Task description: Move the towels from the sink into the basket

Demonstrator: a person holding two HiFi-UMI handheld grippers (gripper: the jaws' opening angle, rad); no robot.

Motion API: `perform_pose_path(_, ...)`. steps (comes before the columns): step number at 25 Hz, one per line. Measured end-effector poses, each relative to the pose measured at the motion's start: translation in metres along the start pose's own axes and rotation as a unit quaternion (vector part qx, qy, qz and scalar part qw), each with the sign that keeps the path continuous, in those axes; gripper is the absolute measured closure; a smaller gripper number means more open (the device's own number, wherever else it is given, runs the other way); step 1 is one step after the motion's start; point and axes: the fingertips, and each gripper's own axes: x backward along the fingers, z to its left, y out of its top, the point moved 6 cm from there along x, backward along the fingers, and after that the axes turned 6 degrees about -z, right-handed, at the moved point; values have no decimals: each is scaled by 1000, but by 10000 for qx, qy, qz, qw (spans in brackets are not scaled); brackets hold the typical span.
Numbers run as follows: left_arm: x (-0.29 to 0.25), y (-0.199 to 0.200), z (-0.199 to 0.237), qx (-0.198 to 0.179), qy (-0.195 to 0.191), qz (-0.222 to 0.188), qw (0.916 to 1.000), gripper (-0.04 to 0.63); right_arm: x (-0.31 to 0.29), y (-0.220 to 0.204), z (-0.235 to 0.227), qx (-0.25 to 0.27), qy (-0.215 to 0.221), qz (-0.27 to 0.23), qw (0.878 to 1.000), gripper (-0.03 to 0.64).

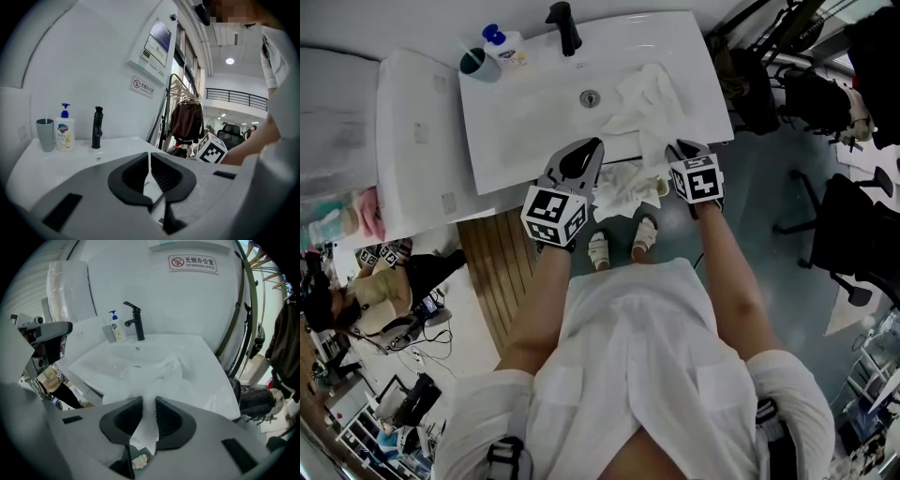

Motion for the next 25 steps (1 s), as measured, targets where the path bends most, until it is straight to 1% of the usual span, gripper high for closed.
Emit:
perform_pose_path(7, 4, 2, -9, 1, -160, -16, 9999, 572, 20, 9, 8, -272, 30, -288, 9992, 518)
perform_pose_path(12, 9, 7, -13, -25, -193, -68, 9998, 572, 36, 22, 14, -416, 87, -652, 9970, 518)
perform_pose_path(20, 32, 19, 0, -51, -13, -204, 9998, 572, 62, 51, 27, -801, 169, -1263, 9886, 518)
perform_pose_path(25, 46, 24, 7, -46, 60, -280, 9996, 572, 82, 68, 34, -808, 89, -1626, 9833, 518)
